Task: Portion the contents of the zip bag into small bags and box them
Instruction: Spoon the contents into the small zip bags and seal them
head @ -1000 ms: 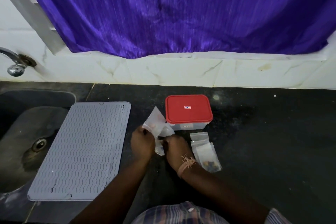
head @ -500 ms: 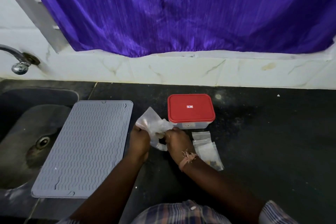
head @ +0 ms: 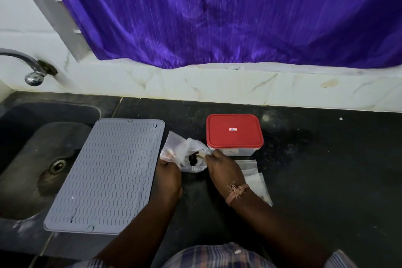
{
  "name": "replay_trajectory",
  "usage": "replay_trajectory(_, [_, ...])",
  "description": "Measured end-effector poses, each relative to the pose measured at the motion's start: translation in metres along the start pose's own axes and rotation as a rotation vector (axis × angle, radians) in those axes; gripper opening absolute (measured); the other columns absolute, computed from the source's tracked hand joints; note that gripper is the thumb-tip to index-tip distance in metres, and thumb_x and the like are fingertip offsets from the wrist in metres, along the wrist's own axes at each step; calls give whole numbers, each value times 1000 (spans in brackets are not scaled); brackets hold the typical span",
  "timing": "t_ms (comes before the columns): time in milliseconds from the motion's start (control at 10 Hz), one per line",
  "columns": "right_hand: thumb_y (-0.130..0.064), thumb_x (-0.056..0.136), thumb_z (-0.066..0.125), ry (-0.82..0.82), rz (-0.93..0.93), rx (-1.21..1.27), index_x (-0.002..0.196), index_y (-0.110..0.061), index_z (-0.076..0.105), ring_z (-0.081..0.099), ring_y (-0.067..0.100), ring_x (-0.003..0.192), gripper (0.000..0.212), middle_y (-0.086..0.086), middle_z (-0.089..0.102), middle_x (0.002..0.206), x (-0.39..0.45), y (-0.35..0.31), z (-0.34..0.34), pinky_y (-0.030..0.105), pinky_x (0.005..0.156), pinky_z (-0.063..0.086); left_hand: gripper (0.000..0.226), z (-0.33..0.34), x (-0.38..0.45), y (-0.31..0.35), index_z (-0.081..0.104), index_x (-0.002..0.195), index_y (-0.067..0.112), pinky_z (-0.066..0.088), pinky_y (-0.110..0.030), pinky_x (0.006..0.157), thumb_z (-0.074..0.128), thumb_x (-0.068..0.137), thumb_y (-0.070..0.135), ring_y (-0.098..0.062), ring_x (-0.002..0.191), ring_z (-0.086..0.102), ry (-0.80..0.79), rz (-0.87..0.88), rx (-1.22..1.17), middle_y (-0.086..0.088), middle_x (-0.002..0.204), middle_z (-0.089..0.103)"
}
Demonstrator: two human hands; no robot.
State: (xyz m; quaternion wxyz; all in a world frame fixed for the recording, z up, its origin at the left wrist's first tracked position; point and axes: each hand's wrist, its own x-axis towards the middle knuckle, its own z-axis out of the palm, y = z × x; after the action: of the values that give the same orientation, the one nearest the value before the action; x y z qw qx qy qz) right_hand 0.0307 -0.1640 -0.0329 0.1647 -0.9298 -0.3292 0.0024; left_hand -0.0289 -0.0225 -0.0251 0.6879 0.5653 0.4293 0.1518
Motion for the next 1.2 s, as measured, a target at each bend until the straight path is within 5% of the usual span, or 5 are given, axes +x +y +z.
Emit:
replay_trajectory(300, [-13, 93, 52, -21, 93, 124, 97, -9, 70, 65, 29, 94, 19, 11, 66, 103, 15, -3, 5, 34, 77, 49, 43, 6, -7, -8, 45, 147, 4, 52, -41, 78, 38, 104, 5, -18, 82, 59, 10, -286, -203, -4, 102, 59])
replay_trajectory(600, [-19, 85, 62, -48, 596, 594, 78, -16, 78, 69, 15, 75, 17, 0, 76, 78, 1, 2, 31, 27, 74, 53, 22, 19, 0, 5, 61, 123, 3, 58, -35, 62, 54, 102, 7, -29, 89, 65, -67, -362, -243, -17, 104, 67])
replay_trajectory(800, [-17, 80, 69, 22, 1016, 1043, 72, -10, 76, 60, 22, 54, 12, 5, 68, 63, 3, 7, 36, 28, 52, 50, 17, 17, 14, -6, 64, 115, 4, 51, -51, 105, 59, 101, 10, -37, 114, 64, -30, -376, -123, -24, 124, 65])
replay_trajectory(1000, [-8, 88, 68, 53, 1034, 1238, 75, -7, 74, 47, 13, 40, 14, 5, 60, 56, -5, 8, 18, 26, 44, 40, 17, 15, 12, 4, 64, 106, 9, 49, -54, 107, 62, 94, -2, -36, 112, 63, -65, -368, -120, -19, 118, 66])
replay_trajectory(1200, [-8, 89, 69, 86, 1035, 1269, 75, -7, 74, 46, 15, 42, 14, 6, 59, 58, -13, 9, 5, 28, 47, 41, 28, 0, 20, 8, 61, 117, -9, 45, -27, 68, 46, 103, 10, -31, 85, 62, 195, -130, 103, -29, 120, 65])
